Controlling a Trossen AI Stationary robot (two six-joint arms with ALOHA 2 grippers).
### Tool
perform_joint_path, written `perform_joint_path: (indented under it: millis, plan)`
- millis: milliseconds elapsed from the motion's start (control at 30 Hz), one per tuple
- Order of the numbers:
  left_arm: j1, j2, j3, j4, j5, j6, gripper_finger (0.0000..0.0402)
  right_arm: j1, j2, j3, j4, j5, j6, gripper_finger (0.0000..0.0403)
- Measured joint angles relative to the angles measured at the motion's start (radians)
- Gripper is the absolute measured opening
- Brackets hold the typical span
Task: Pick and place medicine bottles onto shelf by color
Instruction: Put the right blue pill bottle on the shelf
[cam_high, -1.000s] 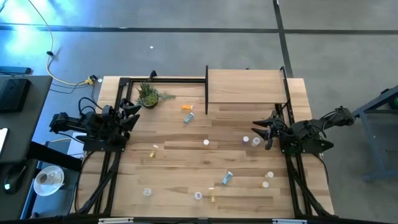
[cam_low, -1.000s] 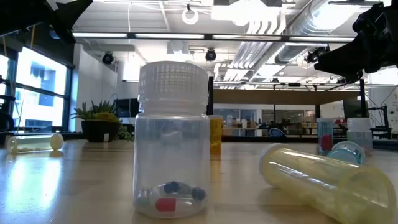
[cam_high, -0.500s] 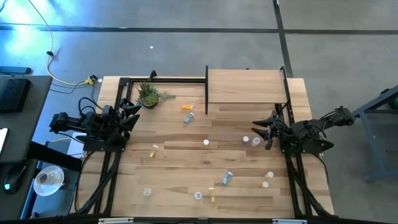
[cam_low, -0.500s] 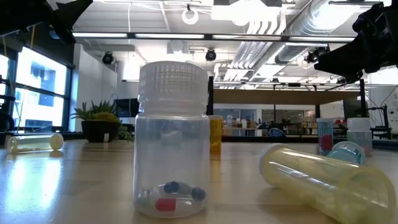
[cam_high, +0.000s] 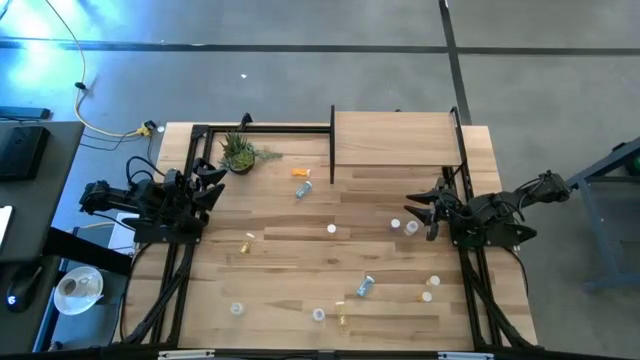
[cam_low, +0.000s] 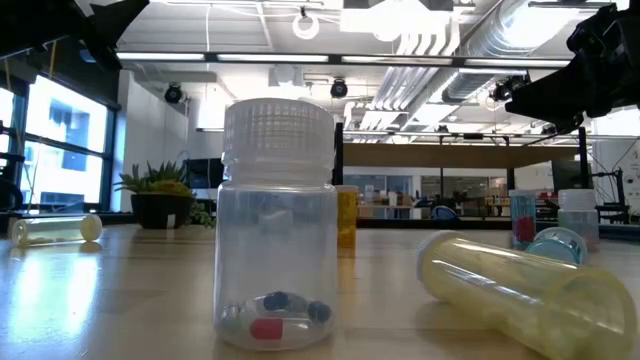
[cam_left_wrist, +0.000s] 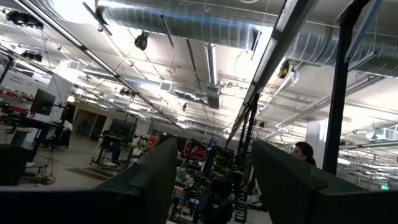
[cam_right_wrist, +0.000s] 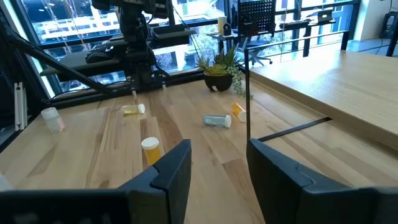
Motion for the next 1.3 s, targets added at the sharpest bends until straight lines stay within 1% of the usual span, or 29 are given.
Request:
perform_joint_path:
  millis: [167,333,600,833,933,1300]
  plan:
    - [0.0,0.0,0.0,0.0,0.0,0.0,0.0197,0.0,0.0,0.0,0.0,0.004,0.029,0.0147]
    - [0.0,0.0,0.0,0.0,0.0,0.0,0.0197,0.0,0.0,0.0,0.0,0.067,0.108,0.0147]
    - [0.0,0.0,0.0,0.0,0.0,0.0,0.0197,0.0,0.0,-0.001,0.026,0.07,0.071,0.0147]
    - [0.0,0.0,0.0,0.0,0.0,0.0,0.0197,0.0,0.0,-0.001,0.077,0.143,0.074,0.0147]
    - [0.0,0.0,0.0,0.0,0.0,0.0,0.0197,0.0,0.0,-0.001,0.086,0.151,0.088,0.0148]
    - [0.0,0.0,0.0,0.0,0.0,0.0,0.0197,0.0,0.0,-0.001,0.206,0.203,0.018,0.0196]
